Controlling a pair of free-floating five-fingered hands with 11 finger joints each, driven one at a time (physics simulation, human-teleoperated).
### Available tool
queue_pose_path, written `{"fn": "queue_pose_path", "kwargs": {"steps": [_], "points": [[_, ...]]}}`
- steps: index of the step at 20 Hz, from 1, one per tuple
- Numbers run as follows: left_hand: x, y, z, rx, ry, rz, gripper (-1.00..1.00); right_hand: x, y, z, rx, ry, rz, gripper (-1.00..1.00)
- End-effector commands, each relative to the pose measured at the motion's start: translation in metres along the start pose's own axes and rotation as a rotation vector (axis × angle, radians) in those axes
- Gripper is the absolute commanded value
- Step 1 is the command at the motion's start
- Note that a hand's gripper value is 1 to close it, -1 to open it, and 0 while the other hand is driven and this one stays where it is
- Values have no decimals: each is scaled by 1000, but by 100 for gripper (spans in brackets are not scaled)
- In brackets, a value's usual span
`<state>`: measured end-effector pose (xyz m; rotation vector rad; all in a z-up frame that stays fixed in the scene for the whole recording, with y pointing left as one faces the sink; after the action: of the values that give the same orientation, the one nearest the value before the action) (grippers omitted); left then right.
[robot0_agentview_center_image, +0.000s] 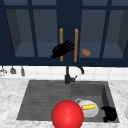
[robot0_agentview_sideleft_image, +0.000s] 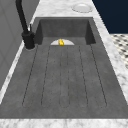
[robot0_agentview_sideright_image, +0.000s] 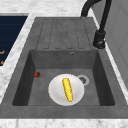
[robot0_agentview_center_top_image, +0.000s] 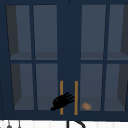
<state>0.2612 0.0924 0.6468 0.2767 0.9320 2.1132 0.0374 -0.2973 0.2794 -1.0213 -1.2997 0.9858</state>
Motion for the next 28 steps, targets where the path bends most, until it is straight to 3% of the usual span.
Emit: {"fn": "queue_pose_path", "kwargs": {"steps": [1,6,7,8,10,13,14,16,17,19,20,22,25,28], "points": [[-17,-29,-5,-39,-55,-15,-100,0,0,0,0,0,0,0],[-10,-47,2,-123,-74,-156,-100,0,0,0,0,0,0,0],[-10,-51,2,-142,-77,-185,100,0,0,0,0,0,0,0],[-9,-55,4,-197,-100,-223,100,0,0,0,0,0,0,0],[-6,-57,5,-237,-108,-303,100,0,0,0,0,0,0,0],[4,-41,2,-314,-221,-212,100,0,0,0,0,0,0,0],[5,-38,2,-326,-254,-206,100,0,0,0,0,0,0,0],[-1,-36,6,-341,-280,-238,100,0,0,0,0,0,0,0],[0,-36,6,-383,-273,-263,100,0,0,0,0,0,0,0],[3,-37,10,-419,-340,-314,100,0,0,0,0,0,0,0],[0,-37,13,-455,-363,-349,100,0,0,0,0,0,0,0],[14,-22,5,-504,-385,-368,100,0,0,0,0,0,0,0],[25,-11,-2,-525,-415,-383,100,0,0,0,0,0,0,0],[38,-6,-10,-566,-450,-416,100,0,0,0,0,0,0,0]]}}
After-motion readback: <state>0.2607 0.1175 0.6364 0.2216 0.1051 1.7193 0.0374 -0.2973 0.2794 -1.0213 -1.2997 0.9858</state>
